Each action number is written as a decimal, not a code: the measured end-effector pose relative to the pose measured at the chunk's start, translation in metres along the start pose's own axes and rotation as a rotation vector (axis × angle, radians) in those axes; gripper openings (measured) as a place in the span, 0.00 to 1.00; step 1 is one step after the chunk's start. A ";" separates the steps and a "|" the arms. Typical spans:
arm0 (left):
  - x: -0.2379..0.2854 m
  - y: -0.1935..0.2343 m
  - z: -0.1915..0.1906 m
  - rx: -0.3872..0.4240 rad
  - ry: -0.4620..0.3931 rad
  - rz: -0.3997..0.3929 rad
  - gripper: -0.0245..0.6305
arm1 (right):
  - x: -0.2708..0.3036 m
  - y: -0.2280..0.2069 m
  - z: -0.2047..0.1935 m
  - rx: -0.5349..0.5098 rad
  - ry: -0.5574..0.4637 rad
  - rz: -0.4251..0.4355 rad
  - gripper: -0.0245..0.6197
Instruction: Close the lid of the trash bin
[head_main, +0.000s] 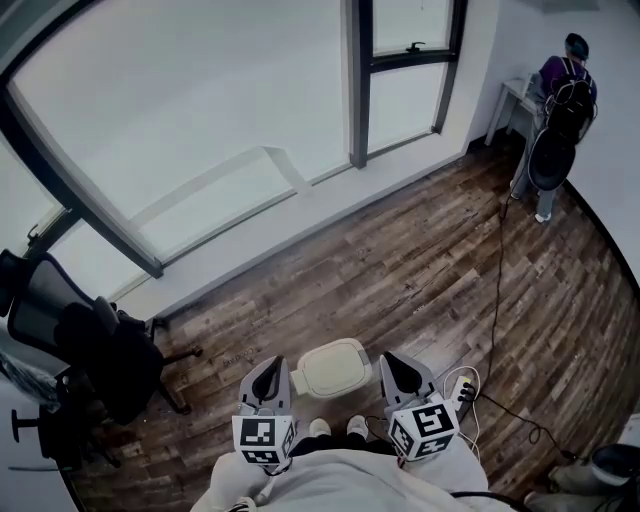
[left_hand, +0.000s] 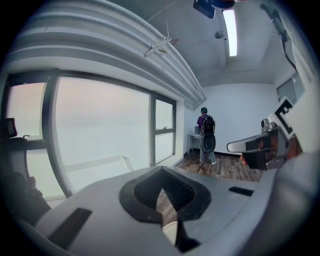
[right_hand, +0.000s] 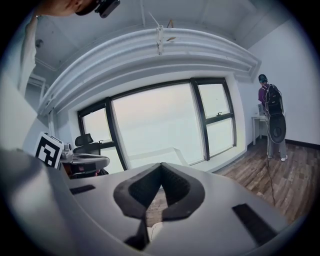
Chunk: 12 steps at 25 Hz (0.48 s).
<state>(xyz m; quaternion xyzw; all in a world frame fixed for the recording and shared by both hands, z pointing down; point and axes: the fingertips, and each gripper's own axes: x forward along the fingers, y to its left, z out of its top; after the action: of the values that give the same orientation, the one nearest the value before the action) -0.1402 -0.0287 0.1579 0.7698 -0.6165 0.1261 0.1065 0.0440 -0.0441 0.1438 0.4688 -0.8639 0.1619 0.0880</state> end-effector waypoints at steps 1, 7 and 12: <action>-0.001 0.000 0.001 0.002 -0.004 -0.001 0.04 | -0.001 0.001 0.001 -0.001 -0.002 -0.002 0.07; 0.001 0.004 0.010 0.008 -0.024 -0.018 0.04 | 0.000 0.006 0.011 -0.015 -0.018 -0.015 0.07; 0.002 0.002 0.013 0.010 -0.031 -0.034 0.04 | -0.002 0.009 0.014 -0.024 -0.018 -0.023 0.07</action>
<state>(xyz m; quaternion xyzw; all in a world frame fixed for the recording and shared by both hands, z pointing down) -0.1414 -0.0351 0.1463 0.7826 -0.6043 0.1154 0.0953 0.0378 -0.0432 0.1280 0.4790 -0.8611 0.1464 0.0877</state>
